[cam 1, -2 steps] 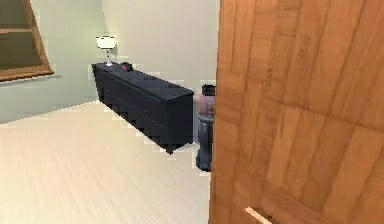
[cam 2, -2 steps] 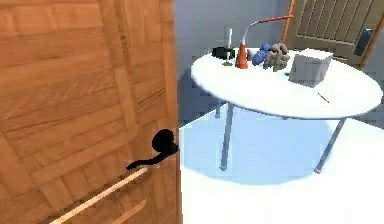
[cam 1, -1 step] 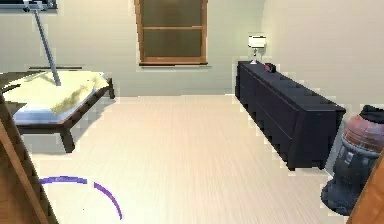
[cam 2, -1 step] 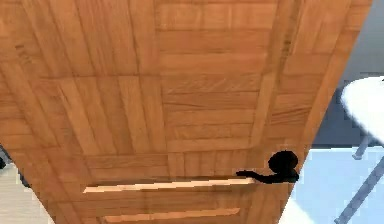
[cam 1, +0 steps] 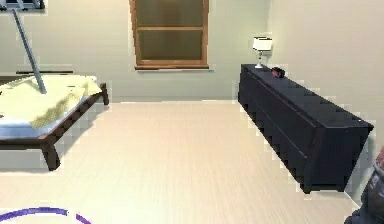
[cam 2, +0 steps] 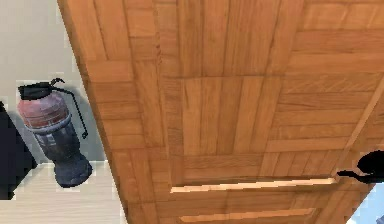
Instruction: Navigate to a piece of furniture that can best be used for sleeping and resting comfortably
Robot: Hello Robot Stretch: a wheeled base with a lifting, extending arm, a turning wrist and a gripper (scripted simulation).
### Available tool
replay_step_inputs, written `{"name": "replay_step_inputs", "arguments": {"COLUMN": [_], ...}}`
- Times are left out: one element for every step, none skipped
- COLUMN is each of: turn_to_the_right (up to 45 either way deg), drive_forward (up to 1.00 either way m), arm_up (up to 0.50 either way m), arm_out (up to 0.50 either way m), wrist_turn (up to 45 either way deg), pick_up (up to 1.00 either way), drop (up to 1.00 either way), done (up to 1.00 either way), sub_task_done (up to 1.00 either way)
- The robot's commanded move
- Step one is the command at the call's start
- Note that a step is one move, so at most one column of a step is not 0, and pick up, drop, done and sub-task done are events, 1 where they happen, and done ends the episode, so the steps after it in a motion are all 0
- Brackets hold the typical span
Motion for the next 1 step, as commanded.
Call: {"name": "replay_step_inputs", "arguments": {"turn_to_the_right": [-3.0], "drive_forward": [0.0], "arm_up": [0.0], "arm_out": [0.0], "wrist_turn": [0.0], "pick_up": [0.0], "drop": [0.0], "done": [0.0], "sub_task_done": [0.0]}}
